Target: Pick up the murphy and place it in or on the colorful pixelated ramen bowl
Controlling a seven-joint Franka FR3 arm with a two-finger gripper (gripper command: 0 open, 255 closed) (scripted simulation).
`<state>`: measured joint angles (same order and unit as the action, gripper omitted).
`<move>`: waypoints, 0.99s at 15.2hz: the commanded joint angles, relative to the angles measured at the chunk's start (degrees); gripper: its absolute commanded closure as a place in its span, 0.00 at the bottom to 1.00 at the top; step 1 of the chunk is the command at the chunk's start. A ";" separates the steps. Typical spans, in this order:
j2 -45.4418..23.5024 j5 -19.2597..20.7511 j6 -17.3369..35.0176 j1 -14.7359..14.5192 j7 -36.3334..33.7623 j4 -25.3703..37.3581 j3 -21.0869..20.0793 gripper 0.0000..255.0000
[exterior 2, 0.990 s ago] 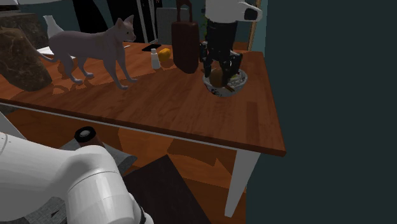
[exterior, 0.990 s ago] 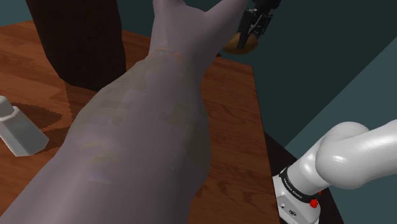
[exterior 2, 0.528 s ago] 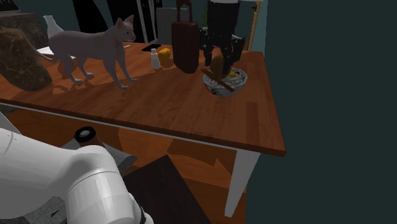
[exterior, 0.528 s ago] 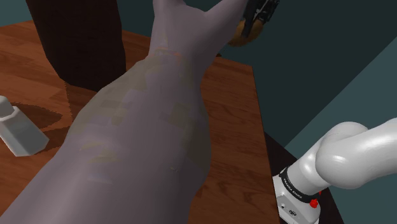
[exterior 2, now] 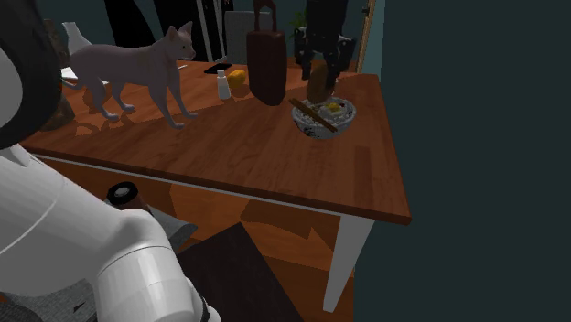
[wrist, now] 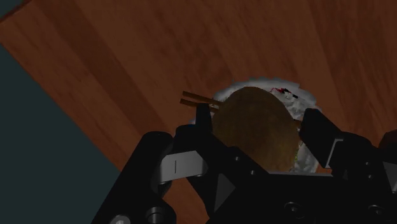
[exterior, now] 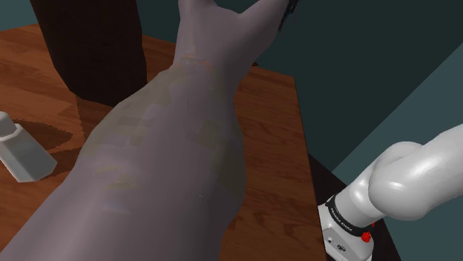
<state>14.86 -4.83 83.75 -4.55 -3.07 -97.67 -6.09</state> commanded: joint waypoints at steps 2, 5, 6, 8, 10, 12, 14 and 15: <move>-6.58 0.44 -0.48 -0.75 -2.58 7.22 -1.68 1.00; -13.59 1.40 -1.46 -1.79 -5.18 15.29 -3.23 1.00; -16.09 1.83 -1.99 -2.23 -6.04 18.34 -3.69 1.00; -18.28 2.25 -1.71 -2.71 -6.82 20.25 -4.08 1.00; -17.45 2.11 0.15 -2.64 -6.63 17.57 -4.02 1.00; -16.71 1.98 1.95 -2.58 -6.46 15.04 -3.98 1.00; -16.07 1.87 3.70 -2.54 -6.30 12.64 -3.94 1.00; -15.77 1.82 4.57 -2.52 -6.23 11.49 -3.92 1.00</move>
<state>-1.33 -2.92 87.47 -7.14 -9.46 -84.95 -10.07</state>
